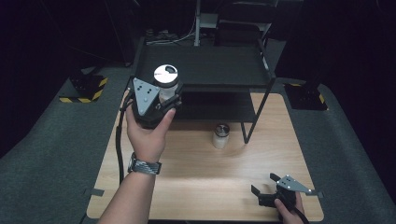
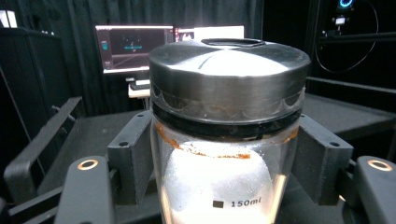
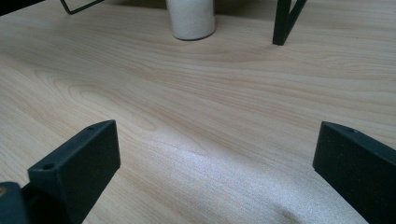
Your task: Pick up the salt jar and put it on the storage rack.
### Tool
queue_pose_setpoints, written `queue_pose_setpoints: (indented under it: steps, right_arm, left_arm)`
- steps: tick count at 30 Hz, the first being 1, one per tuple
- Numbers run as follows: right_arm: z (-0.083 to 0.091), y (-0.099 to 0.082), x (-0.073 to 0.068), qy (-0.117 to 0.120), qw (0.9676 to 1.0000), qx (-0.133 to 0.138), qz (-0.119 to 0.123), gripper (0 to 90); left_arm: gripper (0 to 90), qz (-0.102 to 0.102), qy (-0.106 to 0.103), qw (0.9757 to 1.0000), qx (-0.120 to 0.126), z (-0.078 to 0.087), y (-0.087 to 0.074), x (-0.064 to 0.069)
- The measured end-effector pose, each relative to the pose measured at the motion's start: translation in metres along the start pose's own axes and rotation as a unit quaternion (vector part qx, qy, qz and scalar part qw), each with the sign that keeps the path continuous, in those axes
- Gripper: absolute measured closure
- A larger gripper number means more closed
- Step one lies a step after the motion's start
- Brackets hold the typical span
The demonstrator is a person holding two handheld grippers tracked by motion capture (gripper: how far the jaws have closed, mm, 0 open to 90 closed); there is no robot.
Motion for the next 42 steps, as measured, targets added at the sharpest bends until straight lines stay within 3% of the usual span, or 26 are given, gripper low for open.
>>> queue_pose_setpoints:
  steps: [15,32,37,42]
  right_arm:
    - [0.002,-0.001,0.004,-0.001,1.0000,0.002,-0.008,0.4]
    - [0.004,-0.003,0.005,-0.001,0.9999,0.009,-0.008,0.4]
    - [0.004,-0.003,0.005,-0.001,0.9999,0.010,-0.008,0.3]
    - [0.005,-0.003,0.005,-0.001,0.9999,0.011,-0.010,0.3]
  left_arm:
    - [31.3,-0.001,0.021,0.9998,0.007,-0.037,0.015,-0.011]
    - [31.3,0.001,0.031,0.9995,0.004,-0.081,0.014,-0.015]
    - [31.3,0.018,0.032,0.9993,0.001,-0.093,0.012,-0.017]
    - [31.3,0.020,0.034,0.9992,-0.005,-0.102,0.009,-0.017]
Point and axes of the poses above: each handheld gripper's, and its own axes: z roughly backward along the jaws, y roughly out of its top, x roughly to its right, the point moved 10 cm from there along -z, roughly forward along the jaws, and after that the axes turned 3 degrees about -y, right-handed, at the moved point
